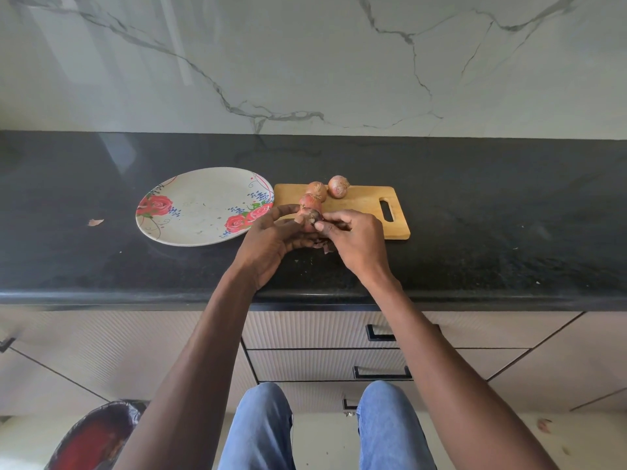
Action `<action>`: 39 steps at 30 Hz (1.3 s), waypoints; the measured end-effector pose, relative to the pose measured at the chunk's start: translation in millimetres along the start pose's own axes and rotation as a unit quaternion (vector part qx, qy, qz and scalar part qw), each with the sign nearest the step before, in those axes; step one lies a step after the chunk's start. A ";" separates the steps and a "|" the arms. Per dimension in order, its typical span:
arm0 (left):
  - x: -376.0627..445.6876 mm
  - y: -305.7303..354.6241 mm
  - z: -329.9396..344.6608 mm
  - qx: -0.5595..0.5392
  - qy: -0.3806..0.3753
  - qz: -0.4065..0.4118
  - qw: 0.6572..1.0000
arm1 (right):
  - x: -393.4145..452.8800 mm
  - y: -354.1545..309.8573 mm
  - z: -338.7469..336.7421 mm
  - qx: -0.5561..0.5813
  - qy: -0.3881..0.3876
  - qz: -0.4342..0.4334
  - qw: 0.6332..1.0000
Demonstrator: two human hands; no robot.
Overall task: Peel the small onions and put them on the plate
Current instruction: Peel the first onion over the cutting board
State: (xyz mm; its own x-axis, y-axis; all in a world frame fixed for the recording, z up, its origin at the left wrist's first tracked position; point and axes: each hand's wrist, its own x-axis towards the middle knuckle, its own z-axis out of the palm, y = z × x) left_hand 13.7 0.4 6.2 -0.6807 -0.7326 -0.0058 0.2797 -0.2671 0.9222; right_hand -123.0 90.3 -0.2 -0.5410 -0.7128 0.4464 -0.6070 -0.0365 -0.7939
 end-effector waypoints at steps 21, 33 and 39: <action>1.9 1.3 -3.4 -0.019 0.009 -0.018 1.000 | -14.1 -13.1 20.8 0.000 0.088 0.031 0.996; 2.2 0.1 -1.9 -0.013 -0.003 -0.006 1.000 | -13.3 -10.8 13.9 0.057 0.053 0.061 0.995; 0.4 0.6 -1.7 0.015 -0.030 0.001 0.999 | -14.4 -10.6 13.7 0.064 0.053 0.066 0.994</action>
State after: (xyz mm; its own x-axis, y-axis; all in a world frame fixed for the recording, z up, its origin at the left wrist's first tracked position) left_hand 14.7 -1.0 6.1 -0.7195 -0.6943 0.0178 0.2609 -0.2465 0.9334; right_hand -100.7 91.4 -3.9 -0.6740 -0.6395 0.3699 -0.4505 -0.0410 -0.8918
